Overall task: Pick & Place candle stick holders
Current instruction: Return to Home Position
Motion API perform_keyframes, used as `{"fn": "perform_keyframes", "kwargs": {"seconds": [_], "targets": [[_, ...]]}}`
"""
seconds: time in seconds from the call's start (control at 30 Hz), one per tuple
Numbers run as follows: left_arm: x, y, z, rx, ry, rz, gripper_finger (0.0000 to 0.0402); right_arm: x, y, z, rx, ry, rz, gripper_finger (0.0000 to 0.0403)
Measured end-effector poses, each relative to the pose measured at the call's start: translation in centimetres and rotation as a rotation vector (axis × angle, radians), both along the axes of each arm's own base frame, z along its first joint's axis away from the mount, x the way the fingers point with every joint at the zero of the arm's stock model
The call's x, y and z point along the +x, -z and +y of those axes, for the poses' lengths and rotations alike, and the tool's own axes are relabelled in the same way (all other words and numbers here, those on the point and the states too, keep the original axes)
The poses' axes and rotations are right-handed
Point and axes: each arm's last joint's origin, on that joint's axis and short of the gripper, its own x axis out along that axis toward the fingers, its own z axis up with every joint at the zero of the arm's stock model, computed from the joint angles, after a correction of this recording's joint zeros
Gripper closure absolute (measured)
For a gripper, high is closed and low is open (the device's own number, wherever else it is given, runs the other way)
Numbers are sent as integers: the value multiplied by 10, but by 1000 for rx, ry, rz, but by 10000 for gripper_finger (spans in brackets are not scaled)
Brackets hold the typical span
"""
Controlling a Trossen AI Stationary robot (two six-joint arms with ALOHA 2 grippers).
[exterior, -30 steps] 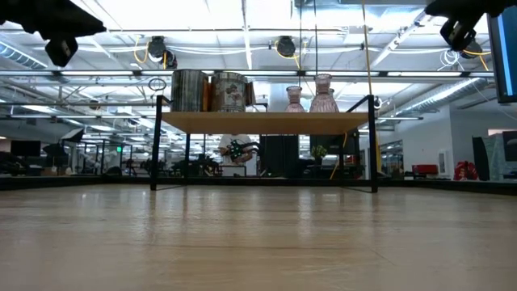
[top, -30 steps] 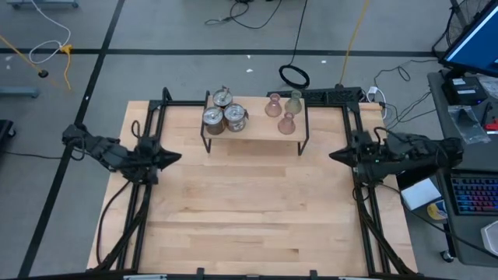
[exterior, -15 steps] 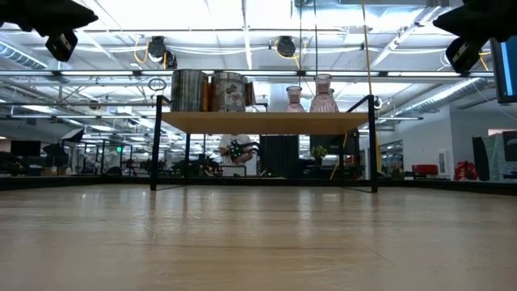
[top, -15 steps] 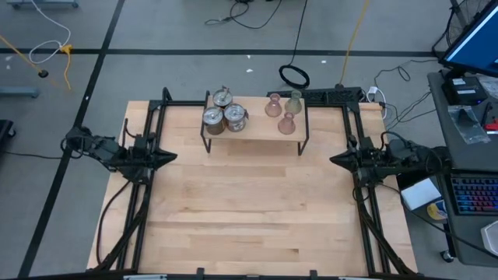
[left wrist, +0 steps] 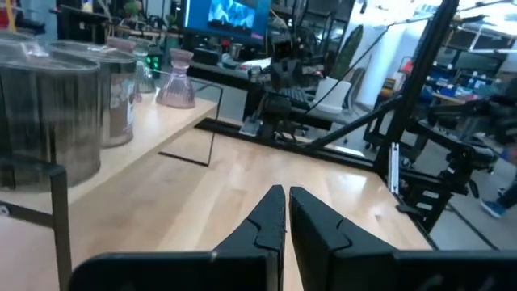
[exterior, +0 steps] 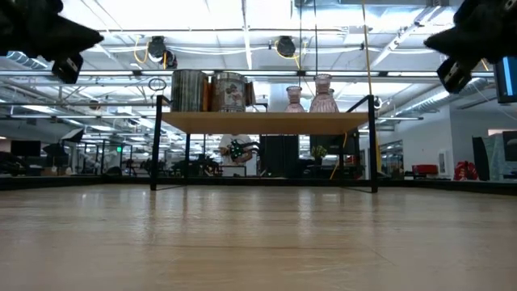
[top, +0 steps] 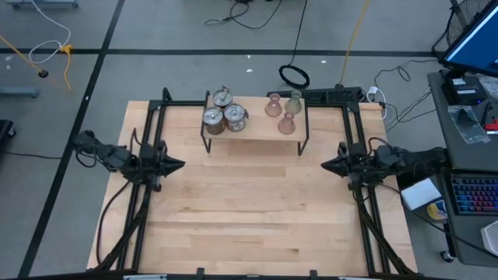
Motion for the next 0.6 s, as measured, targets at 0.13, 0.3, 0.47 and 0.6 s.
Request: {"fn": "perform_keyframes", "kwargs": {"seconds": [0.13, 0.3, 0.47, 0.6], "targets": [[4, 14, -2, -7, -15, 28, 380, 7, 17, 1, 44, 4, 34, 403], [5, 19, -2, 18, -19, 46, 380, 13, 38, 2, 47, 36, 88, 403], [5, 20, -2, 63, -25, 60, 380, 16, 51, 2, 64, 45, 121, 403], [5, 21, -2, 78, -25, 65, 380, 18, 60, 2, 85, 71, 133, 403]]}}
